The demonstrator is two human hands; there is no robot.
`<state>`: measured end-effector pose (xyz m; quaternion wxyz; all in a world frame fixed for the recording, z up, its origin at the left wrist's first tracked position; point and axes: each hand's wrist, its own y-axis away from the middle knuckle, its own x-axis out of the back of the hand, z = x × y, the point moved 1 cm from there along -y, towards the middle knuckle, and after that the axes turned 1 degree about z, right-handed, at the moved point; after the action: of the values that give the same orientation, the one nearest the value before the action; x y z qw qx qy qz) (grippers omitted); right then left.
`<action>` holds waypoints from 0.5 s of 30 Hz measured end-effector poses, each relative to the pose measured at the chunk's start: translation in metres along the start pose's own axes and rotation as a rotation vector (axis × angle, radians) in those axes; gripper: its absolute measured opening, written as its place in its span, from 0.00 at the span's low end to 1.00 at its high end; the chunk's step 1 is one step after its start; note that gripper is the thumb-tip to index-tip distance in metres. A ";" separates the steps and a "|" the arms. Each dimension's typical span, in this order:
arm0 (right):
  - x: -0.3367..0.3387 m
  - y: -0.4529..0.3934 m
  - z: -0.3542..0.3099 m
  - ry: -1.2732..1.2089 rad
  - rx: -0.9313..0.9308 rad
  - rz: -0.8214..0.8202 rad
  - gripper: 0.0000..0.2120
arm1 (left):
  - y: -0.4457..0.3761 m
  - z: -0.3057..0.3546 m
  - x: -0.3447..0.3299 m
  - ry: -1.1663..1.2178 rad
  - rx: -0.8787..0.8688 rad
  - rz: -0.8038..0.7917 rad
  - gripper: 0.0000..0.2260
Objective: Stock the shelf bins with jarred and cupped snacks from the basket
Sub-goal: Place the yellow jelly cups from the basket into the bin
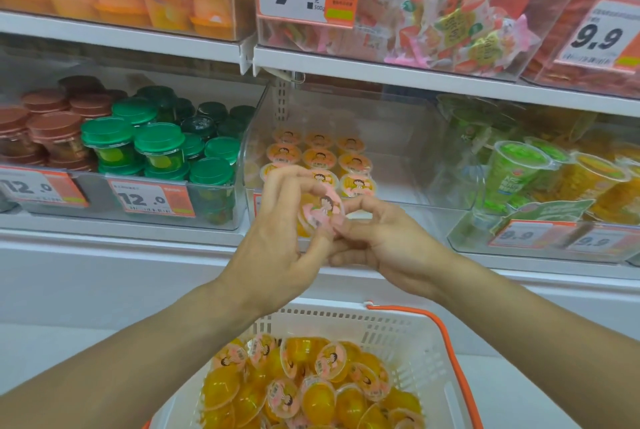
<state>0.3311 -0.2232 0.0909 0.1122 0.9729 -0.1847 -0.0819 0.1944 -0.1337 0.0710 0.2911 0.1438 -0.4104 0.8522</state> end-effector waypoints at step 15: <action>-0.017 -0.002 0.001 -0.192 0.161 0.350 0.03 | -0.012 -0.011 0.005 0.543 0.583 0.077 0.09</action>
<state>0.3161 -0.2152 0.0911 0.0283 0.9196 -0.3665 -0.1383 0.1973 -0.1171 0.0741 0.3038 -0.0254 -0.0644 0.9502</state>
